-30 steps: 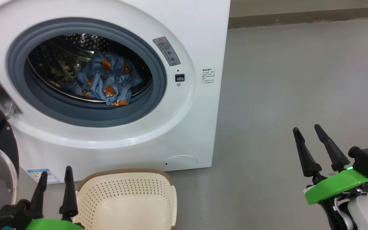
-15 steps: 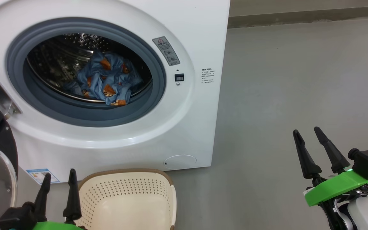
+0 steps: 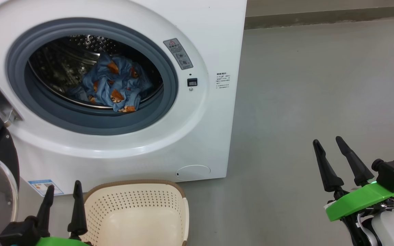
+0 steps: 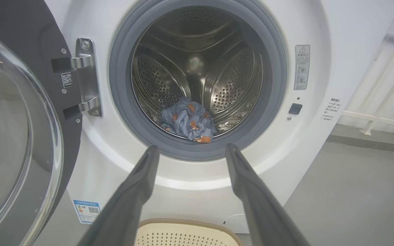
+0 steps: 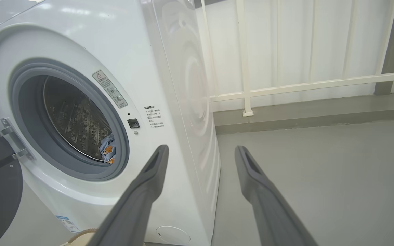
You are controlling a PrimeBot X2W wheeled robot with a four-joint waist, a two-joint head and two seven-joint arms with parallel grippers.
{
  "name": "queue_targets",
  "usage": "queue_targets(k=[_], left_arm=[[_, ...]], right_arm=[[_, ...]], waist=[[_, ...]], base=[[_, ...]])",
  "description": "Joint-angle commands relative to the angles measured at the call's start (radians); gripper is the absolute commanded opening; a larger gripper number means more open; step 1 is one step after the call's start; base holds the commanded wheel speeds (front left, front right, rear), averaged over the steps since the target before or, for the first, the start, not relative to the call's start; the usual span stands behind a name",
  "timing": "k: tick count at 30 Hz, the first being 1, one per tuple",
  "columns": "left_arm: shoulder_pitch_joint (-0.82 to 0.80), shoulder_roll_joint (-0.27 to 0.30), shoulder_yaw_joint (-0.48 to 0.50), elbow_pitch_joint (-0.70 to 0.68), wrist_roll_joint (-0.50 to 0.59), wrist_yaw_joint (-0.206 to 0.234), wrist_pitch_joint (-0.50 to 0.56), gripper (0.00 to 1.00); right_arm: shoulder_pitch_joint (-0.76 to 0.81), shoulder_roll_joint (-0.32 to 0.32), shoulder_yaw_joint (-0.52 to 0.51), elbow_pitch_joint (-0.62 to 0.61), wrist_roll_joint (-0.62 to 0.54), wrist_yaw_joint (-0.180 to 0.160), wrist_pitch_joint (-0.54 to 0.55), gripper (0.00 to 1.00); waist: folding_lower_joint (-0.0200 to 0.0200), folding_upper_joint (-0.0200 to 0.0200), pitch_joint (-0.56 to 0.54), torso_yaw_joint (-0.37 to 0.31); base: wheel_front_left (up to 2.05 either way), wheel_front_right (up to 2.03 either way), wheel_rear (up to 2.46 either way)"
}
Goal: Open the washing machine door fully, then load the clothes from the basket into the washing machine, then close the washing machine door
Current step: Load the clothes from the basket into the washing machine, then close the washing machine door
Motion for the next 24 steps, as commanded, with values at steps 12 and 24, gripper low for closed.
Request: queue_targets(k=[12, 24], left_arm=[[-0.036, 0.009, 0.047, -0.01, 0.037, -0.004, -0.006, 1.0], [-0.035, 0.001, 0.056, -0.01, 0.046, -0.007, -0.006, 1.0]], right_arm=[[-0.02, -0.017, 0.025, -0.014, 0.002, 0.005, -0.008, 1.0], [-0.019, -0.02, 0.024, -0.016, 0.005, 0.005, -0.008, 1.0]], waist=[[0.0, 0.0, -0.002, -0.003], [0.0, 0.0, 0.002, -0.002]], base=[[0.0, 0.0, 0.0], [-0.71, 0.71, 0.0]])
